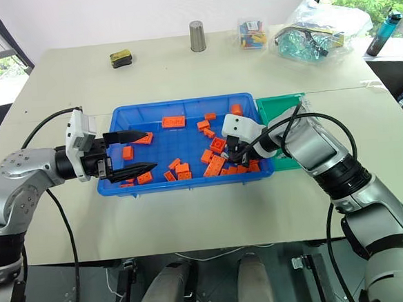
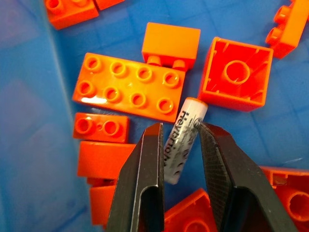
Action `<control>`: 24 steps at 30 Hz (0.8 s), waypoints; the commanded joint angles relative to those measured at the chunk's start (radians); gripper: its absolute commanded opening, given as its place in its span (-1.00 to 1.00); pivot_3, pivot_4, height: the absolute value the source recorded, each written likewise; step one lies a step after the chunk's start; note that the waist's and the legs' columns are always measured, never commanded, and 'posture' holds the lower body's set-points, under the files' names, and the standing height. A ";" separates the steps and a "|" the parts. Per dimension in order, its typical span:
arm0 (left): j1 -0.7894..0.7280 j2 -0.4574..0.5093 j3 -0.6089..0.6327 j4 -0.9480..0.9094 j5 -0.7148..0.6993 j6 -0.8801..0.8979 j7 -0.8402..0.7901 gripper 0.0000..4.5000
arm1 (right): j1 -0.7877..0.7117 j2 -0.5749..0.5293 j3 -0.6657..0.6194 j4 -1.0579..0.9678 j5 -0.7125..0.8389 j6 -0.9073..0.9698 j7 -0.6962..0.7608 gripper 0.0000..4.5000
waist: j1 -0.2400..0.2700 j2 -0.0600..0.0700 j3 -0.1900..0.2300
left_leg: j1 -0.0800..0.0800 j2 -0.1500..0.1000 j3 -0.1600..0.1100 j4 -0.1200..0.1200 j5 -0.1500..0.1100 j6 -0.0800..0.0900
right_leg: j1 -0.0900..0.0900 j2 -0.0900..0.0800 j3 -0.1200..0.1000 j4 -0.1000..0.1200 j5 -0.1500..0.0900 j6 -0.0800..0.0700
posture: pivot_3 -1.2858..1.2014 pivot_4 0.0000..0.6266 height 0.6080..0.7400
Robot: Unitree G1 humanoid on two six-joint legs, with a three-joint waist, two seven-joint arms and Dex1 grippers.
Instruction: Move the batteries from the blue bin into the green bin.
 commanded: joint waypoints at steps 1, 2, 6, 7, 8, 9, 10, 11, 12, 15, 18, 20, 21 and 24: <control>-0.013 -0.003 0.026 -0.010 -0.007 -0.018 0.002 1.00 | -0.009 -0.019 0.018 -0.023 -0.033 0.009 0.008 -0.49 | 0.001 0.000 0.000 | 0.000 0.000 0.000 0.000 0.000 0.000 | 0.000 0.000 0.000 0.000 0.000 0.000 | 0.03 -0.52 0.80; -0.016 -0.004 0.025 -0.007 -0.006 -0.019 0.001 1.00 | -0.003 -0.020 0.022 -0.028 -0.037 0.008 0.011 -0.49 | 0.001 0.000 0.000 | 0.000 0.000 0.000 0.000 0.000 0.000 | 0.000 0.000 0.000 0.000 0.000 0.000 | 0.03 -0.52 0.80; -0.028 -0.007 0.019 0.008 -0.002 -0.025 -0.003 1.00 | 0.017 -0.017 0.052 -0.025 -0.070 -0.032 0.007 -0.49 | 0.001 0.000 0.000 | 0.000 0.000 0.000 0.000 0.000 0.000 | 0.000 0.000 0.000 0.000 0.000 0.000 | 0.03 -0.52 0.80; -0.032 -0.009 0.017 0.010 -0.001 -0.025 -0.003 1.00 | 0.022 -0.014 0.057 -0.020 -0.078 -0.041 0.006 -0.49 | 0.001 0.000 0.000 | 0.000 0.000 0.000 0.000 0.000 0.000 | 0.000 0.000 0.000 0.000 0.000 0.000 | 0.03 -0.52 0.80; -0.035 -0.010 0.016 0.012 0.000 -0.025 -0.004 1.00 | 0.025 -0.008 0.061 -0.013 -0.086 -0.052 0.004 -0.49 | 0.001 0.000 0.000 | 0.000 0.000 0.000 0.000 0.000 0.000 | 0.000 0.000 0.000 0.000 0.000 0.000 | 0.03 -0.52 0.80; -0.038 -0.011 0.014 0.013 0.001 -0.025 -0.005 1.00 | 0.027 -0.002 0.064 -0.004 -0.093 -0.064 -0.001 -0.49 | 0.001 0.000 0.000 | 0.000 0.000 0.000 0.000 0.000 0.000 | 0.000 0.000 0.000 0.000 0.000 0.000 | 0.03 -0.52 0.80; -0.040 -0.011 0.013 0.015 0.001 -0.026 -0.007 1.00 | 0.027 0.005 0.064 0.006 -0.099 -0.075 -0.007 -0.49 | 0.001 0.000 0.000 | 0.000 0.000 0.000 0.000 0.000 0.000 | 0.000 0.000 0.000 0.000 0.000 0.000 | 0.03 -0.52 0.80; -0.042 -0.011 0.013 0.017 0.002 -0.027 -0.009 1.00 | 0.027 0.012 0.061 0.014 -0.103 -0.083 -0.013 -0.49 | 0.000 0.000 0.000 | 0.000 0.000 0.000 0.000 0.000 0.000 | 0.000 0.000 0.000 0.000 0.000 0.000 | 0.03 -0.52 0.80; -0.045 -0.011 0.011 0.019 0.003 -0.027 -0.010 1.00 | 0.026 0.018 0.055 0.019 -0.104 -0.087 -0.017 -0.73 | -0.001 0.000 0.000 | 0.000 0.000 0.000 0.000 0.000 0.000 | 0.000 0.000 0.000 0.000 0.000 0.000 | 0.03 -0.52 0.80; -0.049 -0.010 0.010 0.024 0.001 -0.028 -0.018 1.00 | 0.015 0.032 0.007 -0.010 -0.071 -0.042 -0.015 -0.98 | -0.002 0.000 0.000 | 0.000 0.000 0.000 0.000 0.000 0.000 | 0.000 0.000 0.000 0.000 0.000 0.000 | 0.03 -0.52 0.80; -0.047 -0.006 0.007 0.027 0.006 -0.035 -0.032 1.00 | -0.018 0.041 -0.097 -0.060 -0.006 0.063 -0.027 -0.98 | -0.002 0.000 0.000 | 0.000 0.000 0.000 0.000 0.000 0.000 | 0.000 0.000 0.000 0.000 0.000 0.000 | 0.03 -0.52 0.80; -0.048 -0.005 0.008 0.033 0.006 -0.036 -0.039 1.00 | -0.055 0.042 -0.190 -0.097 0.056 0.178 -0.036 -0.98 | -0.002 0.000 0.000 | 0.000 0.000 0.000 0.000 0.000 0.000 | 0.000 0.000 0.000 0.000 0.000 0.000 | 0.03 -0.52 0.80; -0.051 -0.005 0.008 0.038 0.005 -0.035 -0.041 1.00 | -0.079 0.038 -0.250 -0.111 0.089 0.241 -0.045 -0.98 | -0.002 0.000 0.000 | 0.000 0.000 0.000 0.000 0.000 0.000 | 0.000 0.000 0.000 0.000 0.000 0.000 | 0.03 -0.52 0.80; -0.066 -0.003 0.010 0.061 0.000 -0.029 -0.052 1.00 | -0.128 -0.020 -0.412 -0.117 0.155 0.382 -0.081 -0.98 | 0.000 0.000 0.000 | 0.000 0.000 0.000 0.000 0.000 0.000 | -0.001 0.000 0.000 0.000 0.000 0.000 | 0.03 -0.52 0.80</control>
